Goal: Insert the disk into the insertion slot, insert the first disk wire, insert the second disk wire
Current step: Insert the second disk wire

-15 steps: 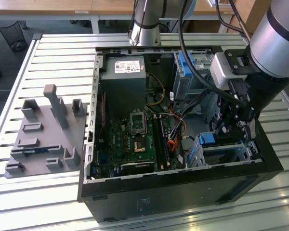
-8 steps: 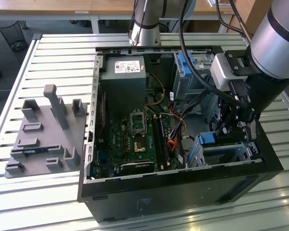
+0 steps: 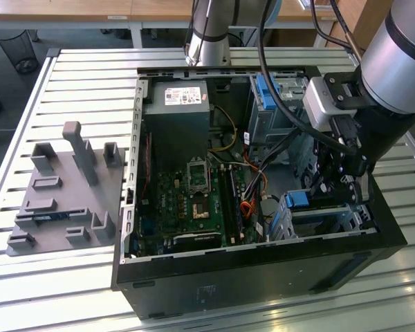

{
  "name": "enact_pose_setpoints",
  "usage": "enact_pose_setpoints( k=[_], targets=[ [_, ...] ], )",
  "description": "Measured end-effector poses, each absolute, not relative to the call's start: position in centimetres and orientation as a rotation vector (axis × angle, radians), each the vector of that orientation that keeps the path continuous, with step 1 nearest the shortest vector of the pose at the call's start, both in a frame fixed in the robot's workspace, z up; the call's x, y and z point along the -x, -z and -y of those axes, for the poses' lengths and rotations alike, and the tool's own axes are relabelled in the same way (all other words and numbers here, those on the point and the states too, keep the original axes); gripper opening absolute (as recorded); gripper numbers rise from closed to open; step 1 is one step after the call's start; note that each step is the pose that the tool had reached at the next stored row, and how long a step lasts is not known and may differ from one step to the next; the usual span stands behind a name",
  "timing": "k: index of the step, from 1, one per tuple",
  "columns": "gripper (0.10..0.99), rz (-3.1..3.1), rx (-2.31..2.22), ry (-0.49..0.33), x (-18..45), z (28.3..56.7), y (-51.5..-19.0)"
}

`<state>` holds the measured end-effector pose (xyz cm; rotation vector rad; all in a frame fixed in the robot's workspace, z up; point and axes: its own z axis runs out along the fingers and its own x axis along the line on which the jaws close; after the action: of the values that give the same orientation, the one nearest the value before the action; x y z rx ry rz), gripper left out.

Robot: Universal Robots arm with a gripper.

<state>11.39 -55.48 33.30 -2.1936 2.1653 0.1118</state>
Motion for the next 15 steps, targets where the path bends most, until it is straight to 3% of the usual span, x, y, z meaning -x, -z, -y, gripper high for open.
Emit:
enact_pose_setpoints(
  k=[15],
  targets=[
    [0.149,-2.165,2.194,-0.112,-11.57,55.60,-33.15]
  ],
)
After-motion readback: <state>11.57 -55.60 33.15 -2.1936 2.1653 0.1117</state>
